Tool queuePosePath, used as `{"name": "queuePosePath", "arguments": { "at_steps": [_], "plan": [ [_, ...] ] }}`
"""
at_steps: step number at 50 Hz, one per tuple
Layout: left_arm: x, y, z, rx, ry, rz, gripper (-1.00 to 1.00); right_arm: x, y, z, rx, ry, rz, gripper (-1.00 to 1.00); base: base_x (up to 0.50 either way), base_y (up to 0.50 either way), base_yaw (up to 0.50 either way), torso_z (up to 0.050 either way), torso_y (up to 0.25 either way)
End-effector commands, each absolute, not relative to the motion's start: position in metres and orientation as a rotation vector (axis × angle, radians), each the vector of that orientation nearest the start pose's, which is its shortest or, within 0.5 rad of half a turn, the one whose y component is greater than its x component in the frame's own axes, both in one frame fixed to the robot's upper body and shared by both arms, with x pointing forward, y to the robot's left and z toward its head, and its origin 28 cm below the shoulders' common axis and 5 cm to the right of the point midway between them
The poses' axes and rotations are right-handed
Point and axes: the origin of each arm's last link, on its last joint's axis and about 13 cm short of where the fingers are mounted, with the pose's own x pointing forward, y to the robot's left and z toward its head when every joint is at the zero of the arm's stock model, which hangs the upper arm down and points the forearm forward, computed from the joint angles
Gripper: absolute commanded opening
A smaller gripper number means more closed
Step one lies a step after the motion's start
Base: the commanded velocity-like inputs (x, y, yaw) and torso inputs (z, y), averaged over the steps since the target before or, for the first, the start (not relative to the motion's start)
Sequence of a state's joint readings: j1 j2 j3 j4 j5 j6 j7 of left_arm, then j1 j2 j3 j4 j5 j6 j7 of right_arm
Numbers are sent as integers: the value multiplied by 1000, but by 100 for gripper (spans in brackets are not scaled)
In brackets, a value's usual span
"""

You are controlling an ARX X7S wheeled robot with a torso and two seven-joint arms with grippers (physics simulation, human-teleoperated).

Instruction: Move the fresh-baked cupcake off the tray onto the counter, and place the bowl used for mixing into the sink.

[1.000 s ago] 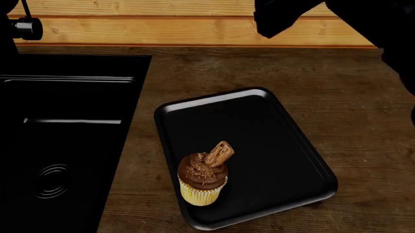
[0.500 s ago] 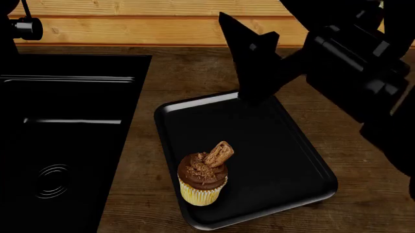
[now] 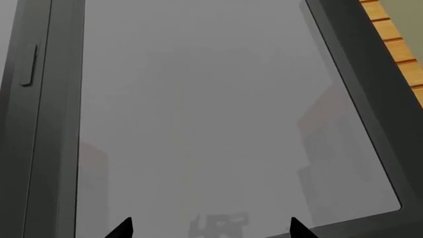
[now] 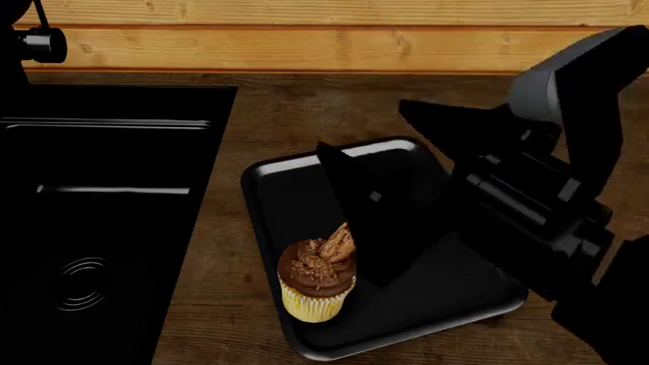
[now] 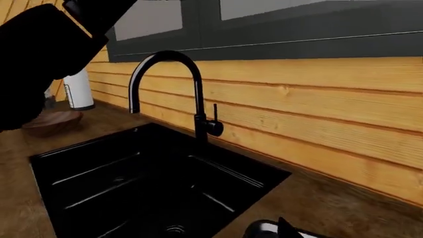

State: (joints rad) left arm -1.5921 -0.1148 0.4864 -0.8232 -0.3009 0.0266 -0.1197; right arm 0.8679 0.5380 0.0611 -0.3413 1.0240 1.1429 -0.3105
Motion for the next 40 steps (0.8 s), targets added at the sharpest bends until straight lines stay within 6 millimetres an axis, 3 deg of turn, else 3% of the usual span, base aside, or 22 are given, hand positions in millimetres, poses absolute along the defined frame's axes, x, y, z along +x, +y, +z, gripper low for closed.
{"name": "queuePosePath", "arguments": {
  "at_steps": [1, 17, 37, 38, 40],
  "plan": [
    [410, 192, 391, 169, -738, -63, 100, 259, -175, 235, 19, 70, 832, 100, 0, 0, 0, 0, 0],
    [410, 192, 390, 170, -738, -63, 100, 241, -174, 224, 42, 146, 855, 100, 0, 0, 0, 0, 0],
    [409, 192, 391, 170, -737, -64, 100, 243, -176, 222, 15, 131, 850, 100, 0, 0, 0, 0, 0],
    [410, 192, 391, 169, -737, -64, 100, 244, -179, 211, -19, 146, 853, 100, 0, 0, 0, 0, 0],
    [409, 191, 392, 170, -738, -65, 100, 243, -182, 208, -15, 148, 842, 100, 0, 0, 0, 0, 0]
  ]
}}
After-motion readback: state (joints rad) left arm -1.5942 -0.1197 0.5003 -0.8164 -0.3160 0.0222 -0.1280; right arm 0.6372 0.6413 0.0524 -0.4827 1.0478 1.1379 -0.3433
